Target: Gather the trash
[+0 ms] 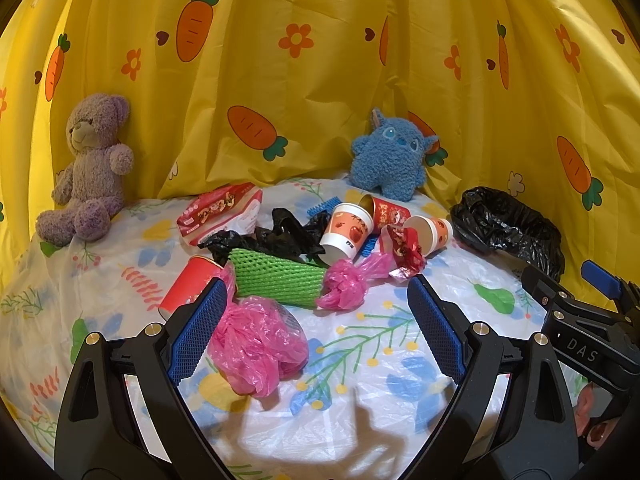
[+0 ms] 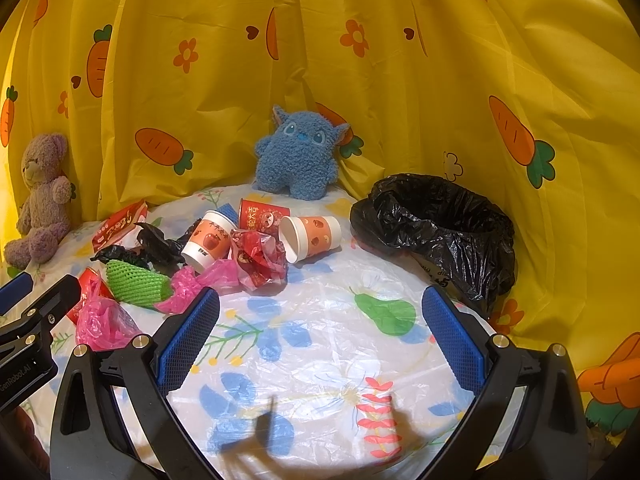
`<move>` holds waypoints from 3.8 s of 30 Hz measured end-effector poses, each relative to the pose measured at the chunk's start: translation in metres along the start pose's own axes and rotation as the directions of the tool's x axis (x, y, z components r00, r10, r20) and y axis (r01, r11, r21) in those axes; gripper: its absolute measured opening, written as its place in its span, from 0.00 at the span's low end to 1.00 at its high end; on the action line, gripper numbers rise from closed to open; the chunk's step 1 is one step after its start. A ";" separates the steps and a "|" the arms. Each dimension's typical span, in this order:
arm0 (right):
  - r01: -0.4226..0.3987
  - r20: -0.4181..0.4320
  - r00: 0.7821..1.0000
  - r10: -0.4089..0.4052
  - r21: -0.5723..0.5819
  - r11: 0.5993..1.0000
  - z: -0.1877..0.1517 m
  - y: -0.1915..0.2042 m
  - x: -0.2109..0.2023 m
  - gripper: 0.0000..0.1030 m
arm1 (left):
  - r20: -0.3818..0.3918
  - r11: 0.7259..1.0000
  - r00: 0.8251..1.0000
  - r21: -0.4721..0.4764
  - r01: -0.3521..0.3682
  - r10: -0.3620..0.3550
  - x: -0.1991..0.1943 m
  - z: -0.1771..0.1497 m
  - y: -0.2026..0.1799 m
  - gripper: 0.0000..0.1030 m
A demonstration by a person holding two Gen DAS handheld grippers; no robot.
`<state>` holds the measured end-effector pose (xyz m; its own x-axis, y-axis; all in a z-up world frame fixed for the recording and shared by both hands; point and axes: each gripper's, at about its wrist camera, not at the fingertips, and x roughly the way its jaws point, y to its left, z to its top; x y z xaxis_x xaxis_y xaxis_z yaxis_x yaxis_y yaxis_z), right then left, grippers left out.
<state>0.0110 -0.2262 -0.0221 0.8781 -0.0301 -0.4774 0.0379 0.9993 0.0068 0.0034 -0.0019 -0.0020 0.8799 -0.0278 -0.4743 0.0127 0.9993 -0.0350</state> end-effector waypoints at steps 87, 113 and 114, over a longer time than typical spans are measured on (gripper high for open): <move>-0.163 -0.077 0.984 0.158 -0.060 0.985 0.013 0.044 0.117 0.89 | -0.109 0.991 0.991 -0.104 -0.084 0.073 0.078 -0.019 0.062 0.72; -0.254 -0.164 0.956 0.243 -0.044 0.966 0.023 0.045 0.180 0.55 | -0.080 0.978 0.995 -0.197 -0.068 0.053 0.084 0.013 0.065 0.06; -0.257 -0.166 0.955 0.246 -0.046 0.965 0.023 0.046 0.181 0.53 | -0.074 0.977 0.995 -0.197 -0.074 0.061 0.082 0.016 0.065 0.06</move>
<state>0.1828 -0.1862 -0.0883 0.7689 0.2212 -0.6000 -0.2106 0.9735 0.0891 0.0841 0.0615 -0.0288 0.8414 0.0313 -0.5395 -0.1468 0.9740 -0.1726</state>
